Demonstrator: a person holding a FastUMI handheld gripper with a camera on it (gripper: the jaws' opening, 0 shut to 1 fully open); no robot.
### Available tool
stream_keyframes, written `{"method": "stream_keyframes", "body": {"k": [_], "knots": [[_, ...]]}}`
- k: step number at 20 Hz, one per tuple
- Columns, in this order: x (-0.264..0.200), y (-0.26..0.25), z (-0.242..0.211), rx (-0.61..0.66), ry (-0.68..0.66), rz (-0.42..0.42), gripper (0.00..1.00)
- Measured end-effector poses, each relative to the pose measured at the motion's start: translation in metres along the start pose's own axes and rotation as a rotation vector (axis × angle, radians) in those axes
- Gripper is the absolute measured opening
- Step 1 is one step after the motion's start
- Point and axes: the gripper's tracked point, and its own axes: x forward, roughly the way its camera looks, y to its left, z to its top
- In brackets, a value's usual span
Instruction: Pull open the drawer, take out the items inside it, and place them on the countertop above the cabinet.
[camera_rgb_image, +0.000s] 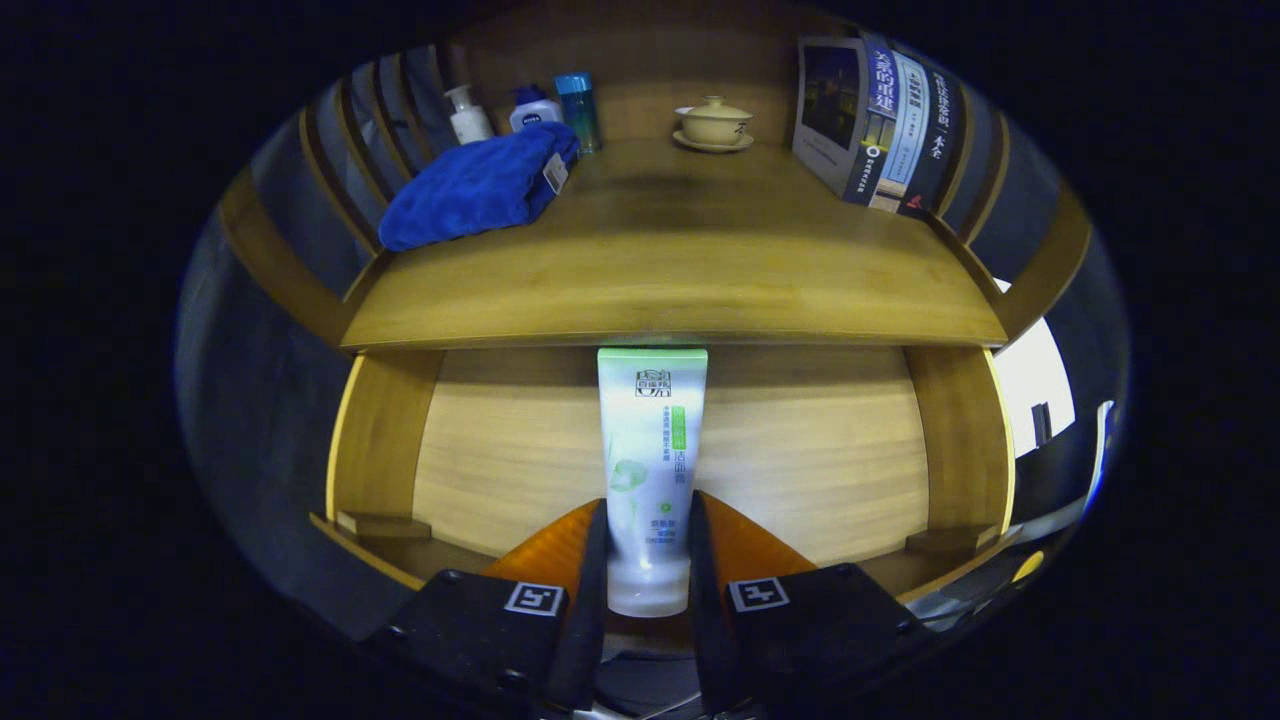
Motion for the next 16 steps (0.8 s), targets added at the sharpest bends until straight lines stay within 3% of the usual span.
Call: {"method": "stream_keyframes", "body": {"k": [8, 16], "knots": [[-0.051, -0.004, 0.009, -0.021, -0.092, 0.012, 0.46], [-0.040, -0.007, 0.079, -0.031, -0.154, -0.026, 0.46]]}}
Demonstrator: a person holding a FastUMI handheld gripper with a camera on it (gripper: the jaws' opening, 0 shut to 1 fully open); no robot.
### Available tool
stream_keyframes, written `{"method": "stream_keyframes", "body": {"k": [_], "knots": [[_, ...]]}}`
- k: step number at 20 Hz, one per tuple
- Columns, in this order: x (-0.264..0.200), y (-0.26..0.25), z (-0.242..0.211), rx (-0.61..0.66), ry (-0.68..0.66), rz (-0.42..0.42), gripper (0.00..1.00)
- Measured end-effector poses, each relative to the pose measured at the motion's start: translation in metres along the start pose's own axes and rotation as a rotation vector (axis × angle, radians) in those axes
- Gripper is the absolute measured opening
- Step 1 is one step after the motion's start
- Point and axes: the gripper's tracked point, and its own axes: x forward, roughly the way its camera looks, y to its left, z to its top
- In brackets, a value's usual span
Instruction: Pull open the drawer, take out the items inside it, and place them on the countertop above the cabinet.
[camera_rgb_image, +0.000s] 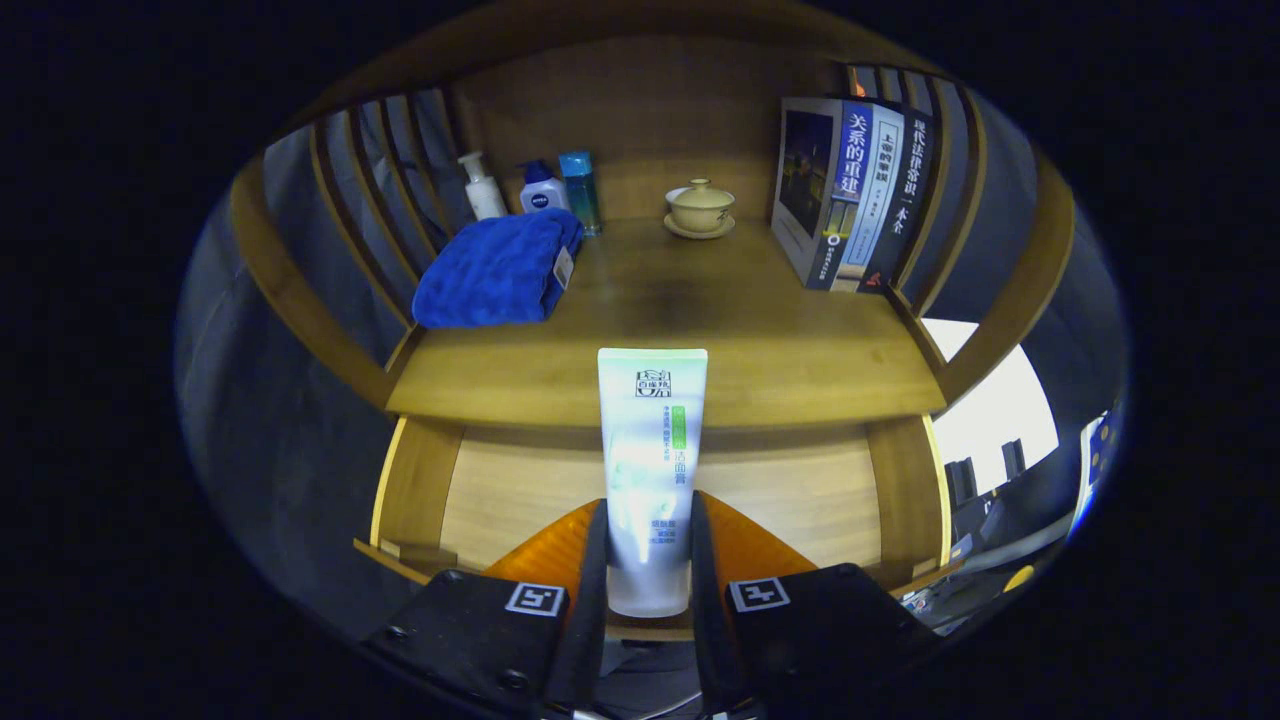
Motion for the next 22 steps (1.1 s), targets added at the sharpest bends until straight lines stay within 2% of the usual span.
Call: {"method": "stream_keyframes", "body": {"k": [4, 9, 14, 17, 21, 22], "knots": [[0.026, 0.016, 0.035, 0.034, -0.012, 0.020, 0.46], [0.063, 0.019, 0.078, 0.046, -0.033, -0.012, 0.46], [0.100, 0.021, 0.089, 0.074, -0.004, -0.014, 0.46], [0.105, 0.022, 0.086, 0.066, 0.006, -0.018, 0.53], [0.088, 0.028, 0.090, 0.048, -0.045, 0.004, 0.61], [0.082, 0.028, 0.089, 0.043, -0.055, 0.005, 0.67]]}}
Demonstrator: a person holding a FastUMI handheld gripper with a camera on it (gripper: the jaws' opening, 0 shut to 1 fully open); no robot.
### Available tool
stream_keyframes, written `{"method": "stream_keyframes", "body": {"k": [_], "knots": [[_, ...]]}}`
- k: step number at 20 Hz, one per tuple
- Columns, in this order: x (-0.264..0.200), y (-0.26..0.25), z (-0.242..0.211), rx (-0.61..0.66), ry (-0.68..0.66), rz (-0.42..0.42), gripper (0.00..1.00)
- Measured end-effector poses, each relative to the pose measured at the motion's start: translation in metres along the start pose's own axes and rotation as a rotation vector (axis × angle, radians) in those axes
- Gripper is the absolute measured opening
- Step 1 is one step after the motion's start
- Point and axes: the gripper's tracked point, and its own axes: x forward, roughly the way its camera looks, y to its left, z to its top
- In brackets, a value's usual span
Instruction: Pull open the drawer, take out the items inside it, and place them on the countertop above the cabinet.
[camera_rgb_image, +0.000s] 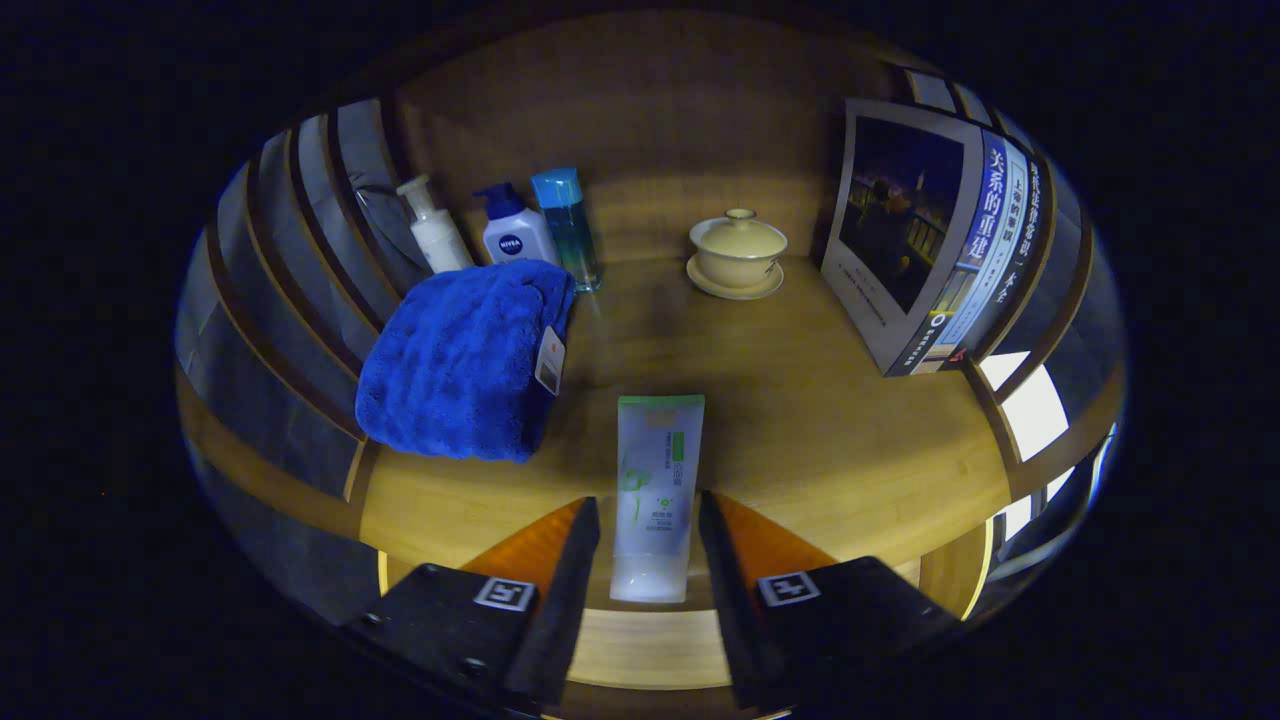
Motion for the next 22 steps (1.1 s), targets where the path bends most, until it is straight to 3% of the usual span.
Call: {"method": "stream_keyframes", "body": {"k": [5, 16, 22], "knots": [[-0.028, -0.004, 0.003, -0.026, -0.099, 0.007, 1.00], [-0.114, -0.005, -0.024, -0.021, -0.343, 0.049, 0.99], [-0.150, -0.001, -0.066, -0.042, -0.450, 0.092, 0.99]]}}
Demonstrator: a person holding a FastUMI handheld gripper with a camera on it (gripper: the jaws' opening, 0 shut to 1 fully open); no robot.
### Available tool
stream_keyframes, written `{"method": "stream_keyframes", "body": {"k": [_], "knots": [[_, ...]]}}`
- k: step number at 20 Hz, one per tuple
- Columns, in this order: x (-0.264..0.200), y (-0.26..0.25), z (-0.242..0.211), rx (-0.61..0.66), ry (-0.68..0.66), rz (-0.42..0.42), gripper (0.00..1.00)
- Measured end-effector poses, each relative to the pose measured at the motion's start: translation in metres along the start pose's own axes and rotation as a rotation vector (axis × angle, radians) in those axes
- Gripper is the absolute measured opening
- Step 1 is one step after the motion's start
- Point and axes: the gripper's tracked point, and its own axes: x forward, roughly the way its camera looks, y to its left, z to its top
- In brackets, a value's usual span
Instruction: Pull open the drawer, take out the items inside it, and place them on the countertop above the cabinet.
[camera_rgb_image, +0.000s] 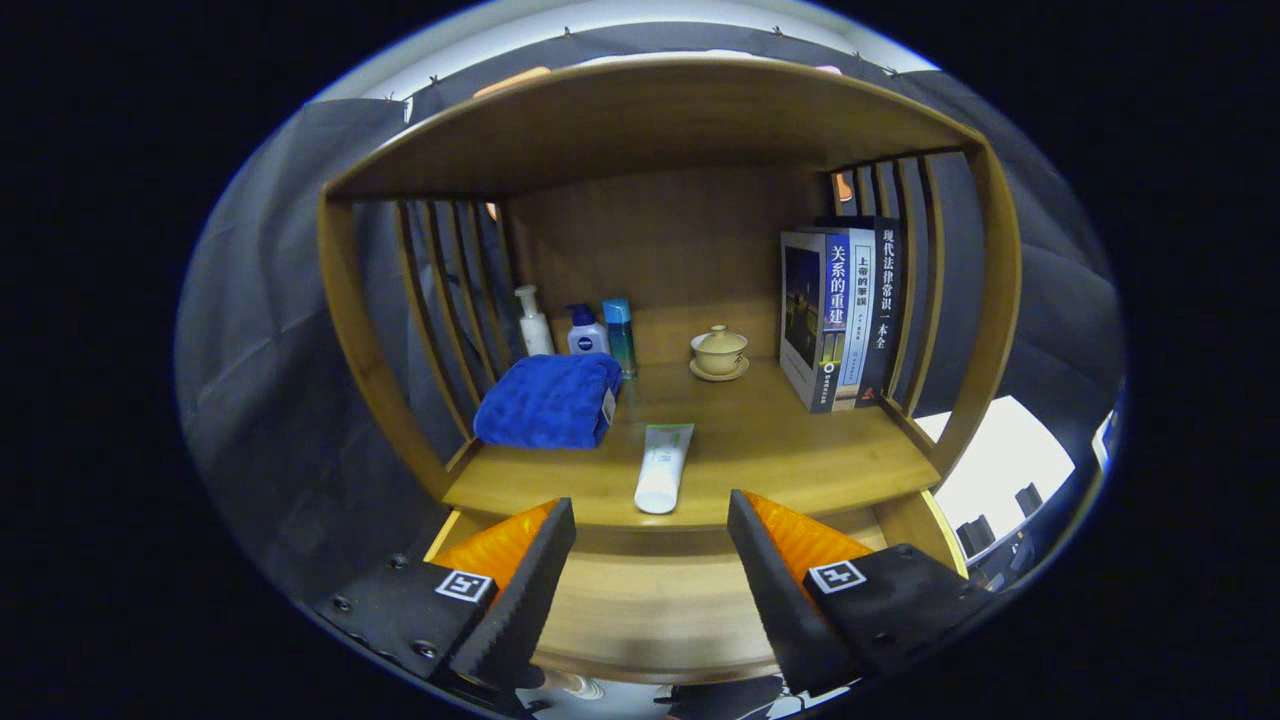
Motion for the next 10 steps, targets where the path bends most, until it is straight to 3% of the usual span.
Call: {"method": "stream_keyframes", "body": {"k": [10], "knots": [[-0.063, -0.020, -0.068, 0.030, -0.130, -0.055, 0.99]]}}
